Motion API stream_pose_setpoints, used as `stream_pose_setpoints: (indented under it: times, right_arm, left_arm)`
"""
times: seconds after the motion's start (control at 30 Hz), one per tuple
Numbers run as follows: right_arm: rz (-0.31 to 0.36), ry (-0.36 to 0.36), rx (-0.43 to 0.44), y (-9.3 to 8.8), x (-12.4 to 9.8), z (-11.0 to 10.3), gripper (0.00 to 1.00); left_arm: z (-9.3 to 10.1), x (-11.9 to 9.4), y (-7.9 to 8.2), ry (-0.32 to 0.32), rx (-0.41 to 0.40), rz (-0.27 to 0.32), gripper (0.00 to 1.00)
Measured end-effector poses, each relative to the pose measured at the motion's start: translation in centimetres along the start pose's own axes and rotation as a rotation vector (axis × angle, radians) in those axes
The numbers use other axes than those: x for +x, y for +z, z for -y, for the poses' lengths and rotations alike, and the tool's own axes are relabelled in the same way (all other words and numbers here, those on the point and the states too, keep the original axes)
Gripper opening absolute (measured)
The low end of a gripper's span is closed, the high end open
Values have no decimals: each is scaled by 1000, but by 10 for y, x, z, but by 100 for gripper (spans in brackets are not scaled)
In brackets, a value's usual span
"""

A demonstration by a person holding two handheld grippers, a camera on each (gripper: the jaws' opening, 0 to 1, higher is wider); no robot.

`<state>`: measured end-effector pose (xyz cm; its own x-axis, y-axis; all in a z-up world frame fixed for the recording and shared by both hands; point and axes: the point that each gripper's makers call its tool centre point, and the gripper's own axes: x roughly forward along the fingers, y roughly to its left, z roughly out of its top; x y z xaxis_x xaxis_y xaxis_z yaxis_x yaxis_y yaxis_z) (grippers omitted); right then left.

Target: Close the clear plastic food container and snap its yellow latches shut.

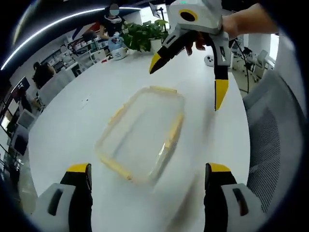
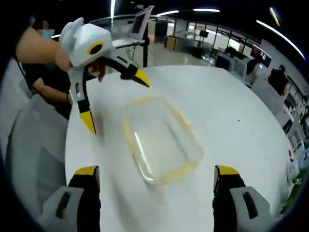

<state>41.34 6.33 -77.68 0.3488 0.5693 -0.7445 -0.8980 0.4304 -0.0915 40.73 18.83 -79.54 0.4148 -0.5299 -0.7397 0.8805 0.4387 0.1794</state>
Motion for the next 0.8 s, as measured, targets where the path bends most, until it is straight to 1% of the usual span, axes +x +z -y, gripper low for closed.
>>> stream_pose_setpoints:
  times: [0.1,0.2,0.33,0.4,0.47,0.5,0.67,0.8]
  right_arm:
    - [20,-21,-5,1,-3,-1,99]
    - [39,-44,5,-2,-7,-1,99]
    - [61,-58,29,-4,-12,-4,98]
    - [69,-67,33,-6,-14,-4,98]
    - [86,-83,40,-5,-18,-4,98]
    - [104,-94,35,-4,-21,-4,97]
    - [146,-126,54,-3,-30,-2,97]
    - [158,-133,65,-6,-33,-6,96]
  left_arm:
    - [0,-4,-3,15,-14,3,99]
    - [3,-8,-4,25,-26,23,99]
    - [8,-14,0,37,-37,60,99]
    - [9,-15,0,39,-35,63,99]
    - [11,-17,0,43,-36,67,99]
    - [12,-18,2,47,-41,83,99]
    - [16,-23,5,62,-45,118,99]
    - [19,-27,3,67,-60,130,99]
